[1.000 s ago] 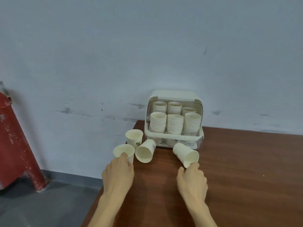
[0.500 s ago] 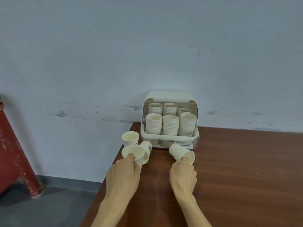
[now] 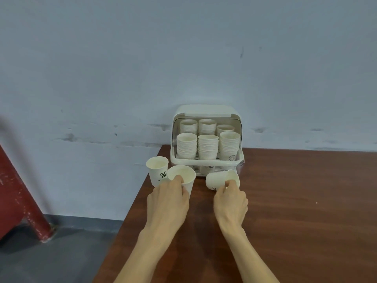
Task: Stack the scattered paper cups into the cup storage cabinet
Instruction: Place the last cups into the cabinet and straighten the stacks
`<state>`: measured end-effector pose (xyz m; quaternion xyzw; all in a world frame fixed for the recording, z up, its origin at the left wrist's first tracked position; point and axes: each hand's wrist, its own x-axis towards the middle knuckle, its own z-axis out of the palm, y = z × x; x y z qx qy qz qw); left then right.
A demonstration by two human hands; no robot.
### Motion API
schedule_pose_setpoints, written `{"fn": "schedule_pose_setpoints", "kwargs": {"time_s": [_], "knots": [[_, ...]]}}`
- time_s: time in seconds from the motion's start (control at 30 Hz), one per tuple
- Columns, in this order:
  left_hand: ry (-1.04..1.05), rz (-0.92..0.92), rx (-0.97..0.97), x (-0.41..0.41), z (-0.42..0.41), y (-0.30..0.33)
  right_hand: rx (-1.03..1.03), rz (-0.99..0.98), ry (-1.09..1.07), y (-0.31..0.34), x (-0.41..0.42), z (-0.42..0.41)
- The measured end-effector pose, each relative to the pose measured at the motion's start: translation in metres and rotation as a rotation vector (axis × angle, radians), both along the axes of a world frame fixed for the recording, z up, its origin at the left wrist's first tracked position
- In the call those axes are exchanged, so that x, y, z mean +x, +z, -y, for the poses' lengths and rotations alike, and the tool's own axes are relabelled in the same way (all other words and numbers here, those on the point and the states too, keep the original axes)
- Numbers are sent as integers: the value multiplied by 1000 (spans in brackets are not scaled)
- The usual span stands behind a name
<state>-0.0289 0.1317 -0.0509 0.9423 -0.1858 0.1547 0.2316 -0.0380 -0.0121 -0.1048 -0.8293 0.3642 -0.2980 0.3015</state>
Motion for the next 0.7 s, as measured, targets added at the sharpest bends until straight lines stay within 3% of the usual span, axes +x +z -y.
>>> {"fn": "schedule_pose_setpoints", "kwargs": {"time_s": [0.23,0.4,0.6,0.7], "knots": [[-47,8,-61,11,6,2,-161,226,55,42,-14,16],[-94,14,-78,12,13,-1,-318,343,223,99,22,49],[-164,18,-57,15,22,7,-505,97,383,124,93,69],[-186,37,-82,20,23,10,-503,-43,420,120,110,71]]}}
